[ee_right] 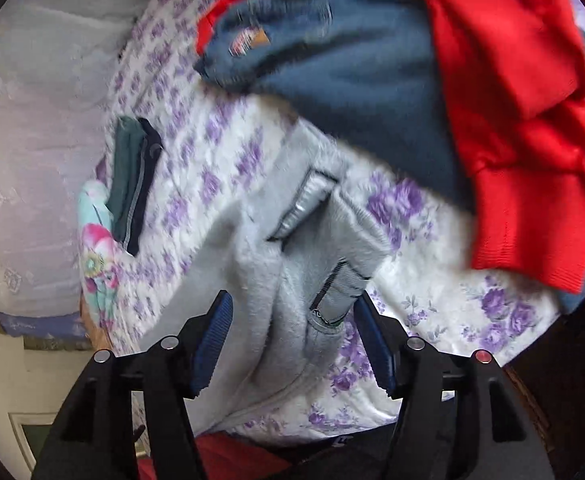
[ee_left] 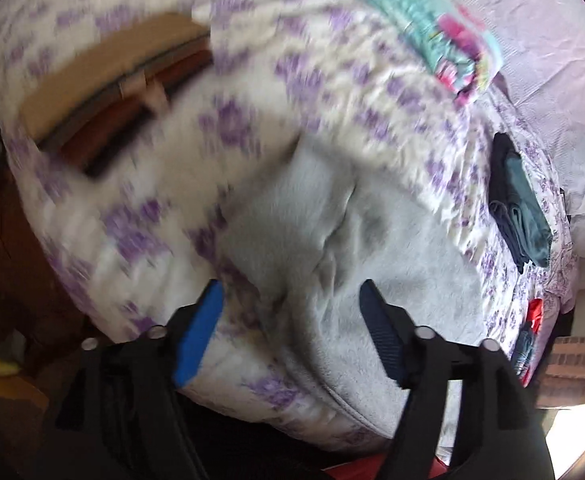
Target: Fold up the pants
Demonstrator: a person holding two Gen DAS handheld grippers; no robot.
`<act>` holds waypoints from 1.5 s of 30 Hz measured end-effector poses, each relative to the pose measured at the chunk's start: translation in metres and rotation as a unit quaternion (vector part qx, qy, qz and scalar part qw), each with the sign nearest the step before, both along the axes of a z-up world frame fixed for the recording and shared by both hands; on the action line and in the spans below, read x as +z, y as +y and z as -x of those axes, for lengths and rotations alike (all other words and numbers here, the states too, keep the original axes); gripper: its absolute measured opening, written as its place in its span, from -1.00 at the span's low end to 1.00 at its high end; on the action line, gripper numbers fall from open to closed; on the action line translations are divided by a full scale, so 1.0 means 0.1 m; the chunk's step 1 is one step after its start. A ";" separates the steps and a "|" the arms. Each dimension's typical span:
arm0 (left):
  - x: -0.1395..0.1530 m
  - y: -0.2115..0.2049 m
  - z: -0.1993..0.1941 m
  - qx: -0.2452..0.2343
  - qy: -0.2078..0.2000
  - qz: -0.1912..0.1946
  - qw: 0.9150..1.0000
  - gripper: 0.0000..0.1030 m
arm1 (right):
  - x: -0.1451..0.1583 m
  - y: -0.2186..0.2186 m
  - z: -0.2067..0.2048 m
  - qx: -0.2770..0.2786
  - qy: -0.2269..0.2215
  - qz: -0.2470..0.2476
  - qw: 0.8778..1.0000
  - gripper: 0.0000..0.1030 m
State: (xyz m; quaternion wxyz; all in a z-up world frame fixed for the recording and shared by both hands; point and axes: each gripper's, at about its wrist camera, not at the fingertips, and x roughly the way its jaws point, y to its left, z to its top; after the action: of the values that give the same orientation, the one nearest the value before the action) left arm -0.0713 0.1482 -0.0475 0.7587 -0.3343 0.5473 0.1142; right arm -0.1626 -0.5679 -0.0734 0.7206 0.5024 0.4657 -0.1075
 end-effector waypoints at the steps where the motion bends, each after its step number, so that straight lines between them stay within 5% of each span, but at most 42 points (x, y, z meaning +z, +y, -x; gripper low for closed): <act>1: 0.02 0.01 -0.01 -0.005 -0.003 0.009 1.000 0.34 | 0.04 0.02 -0.01 0.003 -0.005 0.004 1.000 0.23; 6: -0.12 -0.17 -0.06 -0.030 0.010 0.034 0.999 0.26 | 0.11 0.17 -0.06 0.014 -0.018 0.034 0.999 0.07; 10: -0.20 -0.22 -0.08 -0.030 0.020 0.049 0.998 0.26 | 0.35 0.17 -0.02 0.029 -0.030 0.117 0.992 0.09; 15: -0.32 -0.23 -0.07 -0.034 0.031 0.076 0.996 0.26 | -0.04 0.21 -0.19 0.051 0.004 0.036 0.998 0.08; 17: -0.37 -0.23 -0.07 -0.028 0.036 0.093 0.995 0.23 | -0.17 0.29 -0.25 0.058 0.010 0.030 0.998 -0.11; 19: -0.39 -0.23 -0.09 -0.021 0.042 0.103 0.993 0.16 | -0.19 0.37 -0.32 0.064 0.004 0.026 0.998 -0.68; 22: -0.36 -0.20 -0.12 -0.015 0.046 0.110 0.993 0.11 | -0.06 0.41 -0.45 0.085 -0.009 0.043 0.995 -0.81; 29: -0.30 -0.14 -0.11 -0.015 0.059 0.108 0.992 -0.06 | 0.25 0.37 -0.65 0.105 -0.048 0.032 0.993 -0.85; 42: -0.07 -0.08 -0.13 -0.025 0.060 0.067 0.996 -0.07 | 0.10 0.28 -0.67 0.089 -0.034 -0.018 0.995 -0.85; 45: -0.22 -0.09 -0.16 -0.011 0.072 0.096 0.993 -0.44 | 0.11 0.28 -0.66 0.087 -0.033 -0.018 0.995 -0.85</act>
State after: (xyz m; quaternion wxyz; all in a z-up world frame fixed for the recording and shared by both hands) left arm -0.0557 0.1394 -0.0692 0.6832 -0.3899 0.6127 0.0764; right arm -0.0970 -0.5396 -0.0620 0.7332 0.4760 0.4853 -0.0188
